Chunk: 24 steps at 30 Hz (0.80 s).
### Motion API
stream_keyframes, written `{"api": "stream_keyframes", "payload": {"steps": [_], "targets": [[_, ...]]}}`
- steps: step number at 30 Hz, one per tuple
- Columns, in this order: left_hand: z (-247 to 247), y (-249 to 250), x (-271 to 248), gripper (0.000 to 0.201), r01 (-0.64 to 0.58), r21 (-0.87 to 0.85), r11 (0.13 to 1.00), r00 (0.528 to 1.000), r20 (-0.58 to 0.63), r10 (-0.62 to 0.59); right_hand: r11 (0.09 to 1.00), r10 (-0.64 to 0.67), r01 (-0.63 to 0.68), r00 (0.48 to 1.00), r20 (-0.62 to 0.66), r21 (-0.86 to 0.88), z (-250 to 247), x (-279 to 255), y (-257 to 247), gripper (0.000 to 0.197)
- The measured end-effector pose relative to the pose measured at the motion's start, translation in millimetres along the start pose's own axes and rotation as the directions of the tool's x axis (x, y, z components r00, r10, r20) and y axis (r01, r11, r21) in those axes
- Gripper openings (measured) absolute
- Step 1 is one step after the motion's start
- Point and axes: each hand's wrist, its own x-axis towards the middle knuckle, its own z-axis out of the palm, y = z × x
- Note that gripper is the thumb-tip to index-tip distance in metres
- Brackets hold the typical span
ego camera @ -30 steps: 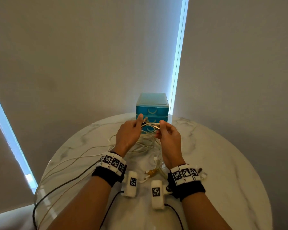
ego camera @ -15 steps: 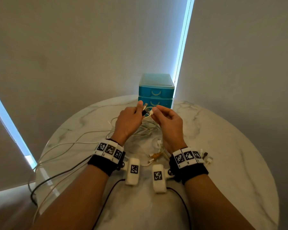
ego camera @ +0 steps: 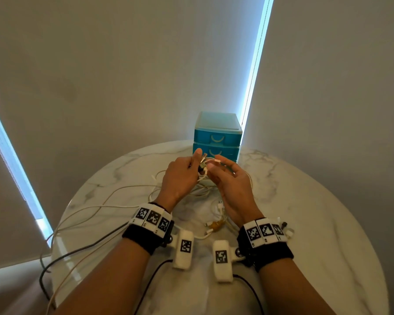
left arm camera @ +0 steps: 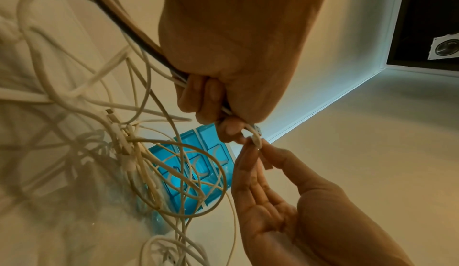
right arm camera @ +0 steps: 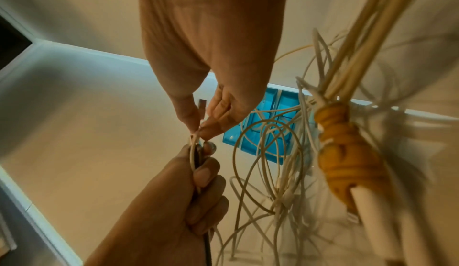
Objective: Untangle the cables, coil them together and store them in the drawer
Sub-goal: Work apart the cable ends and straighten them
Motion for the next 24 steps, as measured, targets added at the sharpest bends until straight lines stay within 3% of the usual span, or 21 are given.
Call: {"api": "stream_keyframes", "payload": {"steps": [4, 7, 13, 17, 20, 24], "targets": [[1.1, 0.5, -2.1, 0.069, 0.016, 0.041, 0.999, 1.000, 0.004, -0.017, 0.976, -0.093, 0.098, 0.995, 0.035, -0.194, 2.5, -2.7, 4.2, 0.022], [-0.6, 3.3, -2.8, 0.066, 0.004, -0.006, 1.000, 1.000, -0.001, -0.004, 0.966, -0.107, 0.102, 0.994, -0.008, -0.239, 3.8, -2.0, 1.9, 0.026], [-7.9, 11.1, -1.9, 0.068, -0.030, -0.074, 0.997, 1.000, -0.002, 0.030, 0.991, -0.104, 0.098, 0.992, -0.069, -0.091, 2.7, -2.2, -4.3, 0.035], [-10.7, 14.4, -4.7, 0.062, 0.024, -0.194, 0.981, 0.999, -0.023, -0.029, 0.997, -0.044, 0.045, 0.999, 0.007, -0.069, 6.5, -4.6, -2.6, 0.032], [-14.9, 13.8, -1.8, 0.070, 0.083, -0.257, 0.963, 0.994, -0.048, -0.099, 0.996, 0.010, -0.006, 0.999, 0.053, -0.084, 5.1, -3.5, -3.0, 0.029], [-15.4, 14.6, -0.8, 0.065, 0.104, -0.255, 0.961, 0.994, -0.008, -0.109, 0.992, 0.034, -0.038, 0.999, 0.037, 0.124, 3.0, -3.9, -8.9, 0.030]]}}
